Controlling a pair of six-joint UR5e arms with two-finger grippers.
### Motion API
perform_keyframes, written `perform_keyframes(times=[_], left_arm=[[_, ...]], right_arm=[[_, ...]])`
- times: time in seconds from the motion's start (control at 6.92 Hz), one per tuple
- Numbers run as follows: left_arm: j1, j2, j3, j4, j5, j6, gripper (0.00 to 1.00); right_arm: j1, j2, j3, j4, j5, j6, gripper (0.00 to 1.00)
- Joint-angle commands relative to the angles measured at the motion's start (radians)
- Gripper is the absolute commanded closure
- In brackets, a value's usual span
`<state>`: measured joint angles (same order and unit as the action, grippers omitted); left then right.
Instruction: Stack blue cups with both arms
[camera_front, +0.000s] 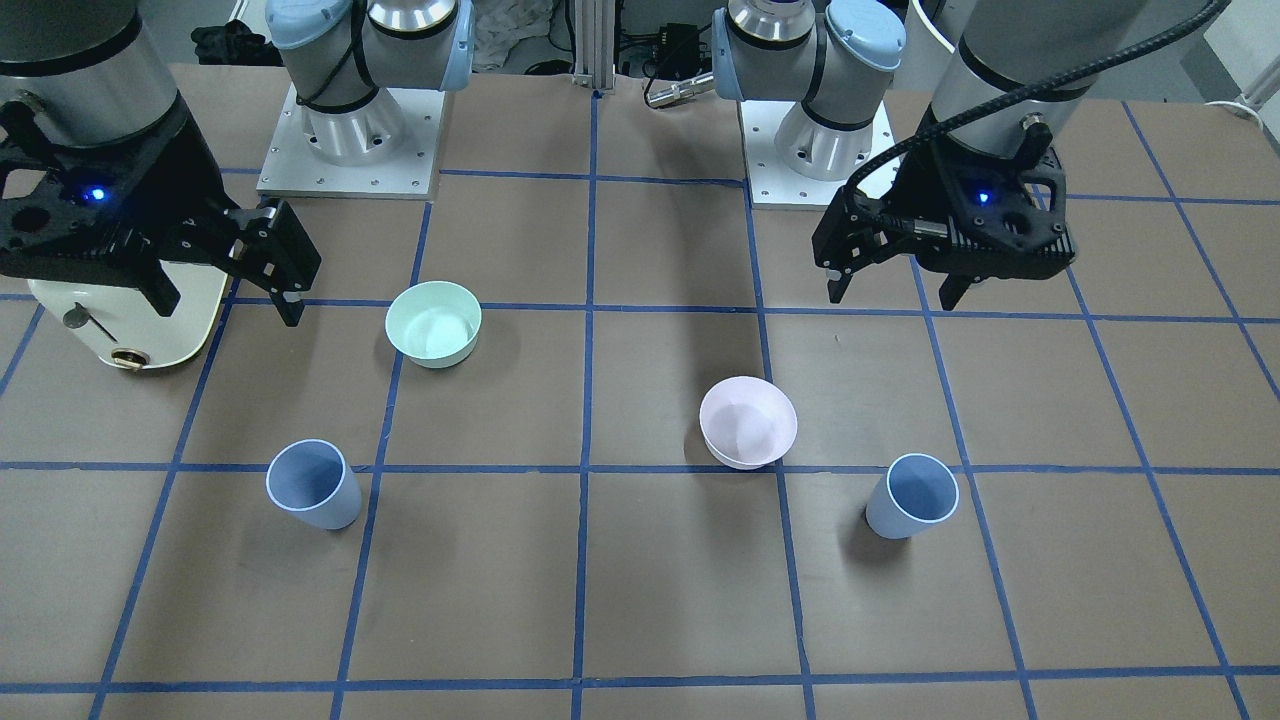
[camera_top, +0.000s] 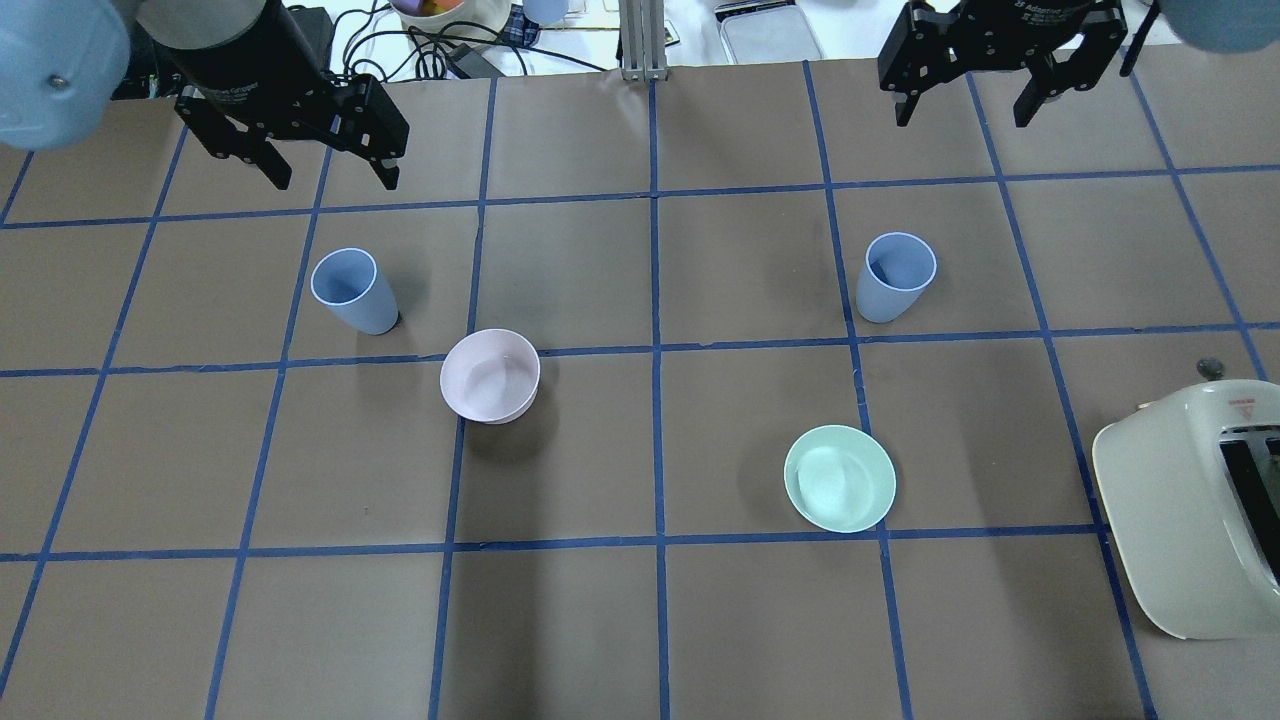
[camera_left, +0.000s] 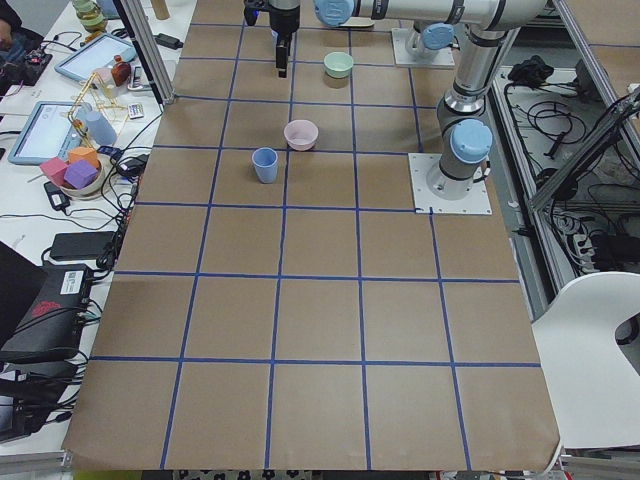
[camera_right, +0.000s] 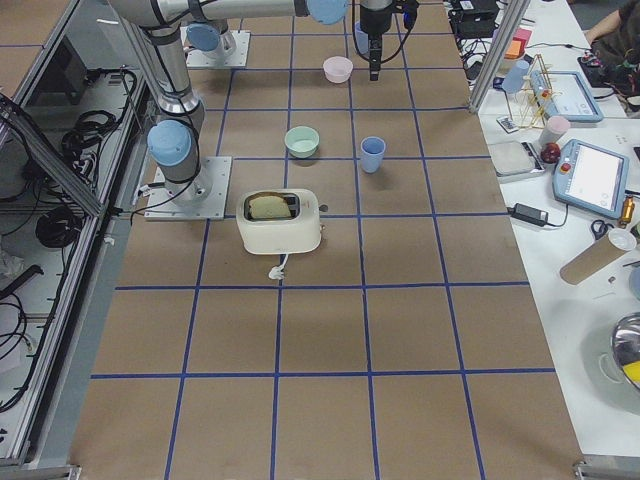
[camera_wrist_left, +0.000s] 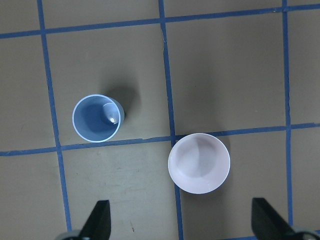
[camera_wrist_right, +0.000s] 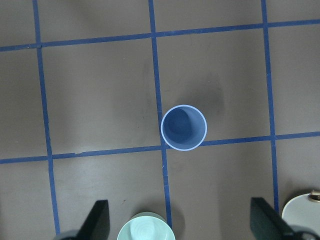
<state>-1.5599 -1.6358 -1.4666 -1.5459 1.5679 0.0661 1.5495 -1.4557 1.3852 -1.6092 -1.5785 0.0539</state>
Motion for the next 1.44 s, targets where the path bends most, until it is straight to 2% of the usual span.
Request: perform_keyframes(times=[0.0, 0.43, 0.72, 0.87, 1.01, 1.3], left_arm=[[0.0, 0.011, -0.005, -0.009, 0.0, 0.001, 0.0], [0.02, -0.025, 0.015, -0.002, -0.002, 0.021, 0.0], [0.056, -0.161, 0.038, 0.027, 0.004, 0.139, 0.0], [0.07, -0.265, 0.057, 0.172, 0.056, 0.133, 0.0], [0.078, -0.351, 0.067, 0.234, 0.069, 0.132, 0.0], [0.087, -0.384, 0.026, 0.184, 0.067, 0.088, 0.03]], right_arm=[[0.0, 0.0, 0.002, 0.0, 0.0, 0.0, 0.0], [0.001, 0.0, 0.003, 0.002, 0.0, 0.001, 0.0], [0.001, 0.0, 0.005, 0.002, 0.0, 0.001, 0.0], [0.001, 0.0, 0.005, 0.0, 0.0, 0.0, 0.0], [0.001, 0.0, 0.006, 0.002, 0.0, 0.001, 0.0], [0.001, 0.0, 0.008, 0.0, 0.0, 0.001, 0.0]])
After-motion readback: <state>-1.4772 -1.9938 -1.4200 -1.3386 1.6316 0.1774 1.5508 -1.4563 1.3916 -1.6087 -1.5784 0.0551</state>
